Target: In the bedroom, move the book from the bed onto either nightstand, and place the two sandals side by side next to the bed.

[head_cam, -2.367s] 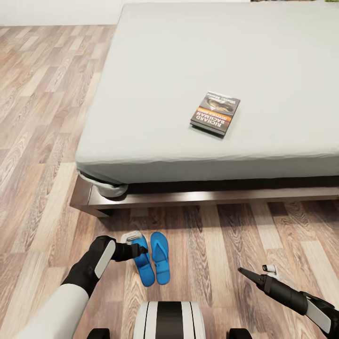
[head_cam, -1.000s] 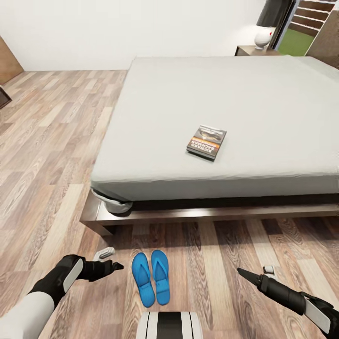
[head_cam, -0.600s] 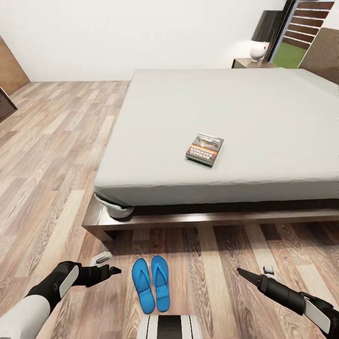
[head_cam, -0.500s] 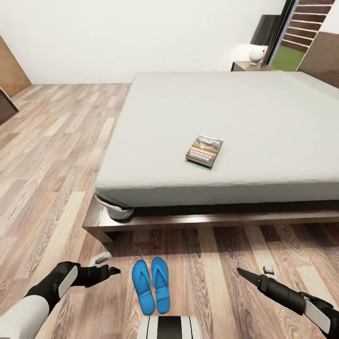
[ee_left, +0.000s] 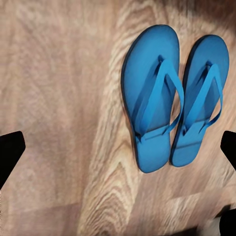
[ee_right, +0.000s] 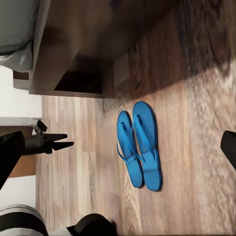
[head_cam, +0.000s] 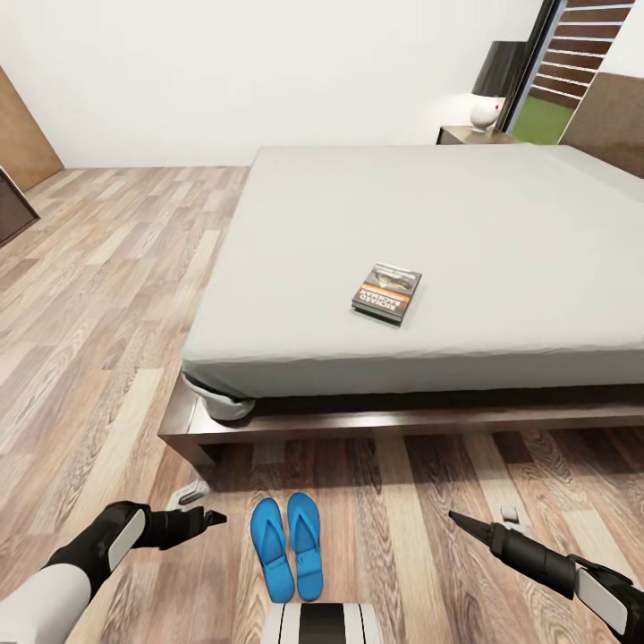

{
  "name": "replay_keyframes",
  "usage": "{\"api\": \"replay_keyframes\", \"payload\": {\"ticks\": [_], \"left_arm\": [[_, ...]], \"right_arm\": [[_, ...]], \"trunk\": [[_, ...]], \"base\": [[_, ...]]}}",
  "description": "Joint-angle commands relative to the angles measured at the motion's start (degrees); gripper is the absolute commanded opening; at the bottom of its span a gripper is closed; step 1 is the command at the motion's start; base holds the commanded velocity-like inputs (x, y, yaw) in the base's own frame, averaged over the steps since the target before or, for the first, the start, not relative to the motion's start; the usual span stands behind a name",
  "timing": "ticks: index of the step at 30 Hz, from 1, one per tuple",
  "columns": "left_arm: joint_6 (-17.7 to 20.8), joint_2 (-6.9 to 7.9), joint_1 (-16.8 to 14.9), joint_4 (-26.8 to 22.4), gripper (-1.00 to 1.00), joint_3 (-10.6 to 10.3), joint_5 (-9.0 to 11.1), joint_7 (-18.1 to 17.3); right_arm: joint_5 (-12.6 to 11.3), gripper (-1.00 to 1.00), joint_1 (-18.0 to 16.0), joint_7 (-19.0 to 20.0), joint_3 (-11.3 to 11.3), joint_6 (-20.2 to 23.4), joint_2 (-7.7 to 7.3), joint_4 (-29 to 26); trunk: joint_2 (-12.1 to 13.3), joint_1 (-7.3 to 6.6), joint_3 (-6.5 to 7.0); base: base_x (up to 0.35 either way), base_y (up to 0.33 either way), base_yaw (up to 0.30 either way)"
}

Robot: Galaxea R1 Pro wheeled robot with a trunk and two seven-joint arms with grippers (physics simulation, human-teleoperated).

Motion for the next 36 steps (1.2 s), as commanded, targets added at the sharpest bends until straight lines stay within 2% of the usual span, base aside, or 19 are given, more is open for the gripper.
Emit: {"api": "replay_keyframes", "payload": {"ticks": [1,11,16,23,33,36], "left_arm": [[-0.2,0.06,0.0,0.3,1.00,-0.3,0.4,0.0],[-7.6,0.07,0.0,6.8,1.00,-0.2,0.5,-0.1],[-10.3,0.04,0.0,9.3,1.00,-0.3,0.5,-0.9],[-11.1,-0.25,0.0,10.4,1.00,-0.6,0.2,-3.2],[-11.5,-0.17,0.0,14.0,1.00,-0.6,0.1,-3.9],[-11.5,0.01,0.2,14.8,1.00,-0.5,0.0,-4.0]], "right_arm": [[-0.6,1.00,0.0,-0.2,0.4,0.6,-0.05,0.0],[-0.5,1.00,0.0,-1.6,0.3,0.6,-0.07,0.5],[-0.7,1.00,0.0,-1.6,0.4,0.7,-0.02,3.3],[-0.8,1.00,0.0,-1.6,0.3,0.6,0.03,4.8],[-0.8,1.00,0.0,-1.6,0.4,0.6,0.10,5.3],[-0.7,1.00,0.0,-1.6,0.4,0.6,0.13,5.3]], "trunk": [[0.0,-0.01,-0.04],[0.0,-0.01,-0.04],[0.0,-0.14,1.07],[0.1,-0.32,2.62],[0.3,-0.58,4.83],[0.3,-0.58,4.83]], "base": [[0.000,0.000,0.000],[0.000,0.000,0.000],[0.000,0.000,0.000],[0.000,0.000,0.000],[0.000,0.000,0.000],[0.000,0.000,0.000]]}}
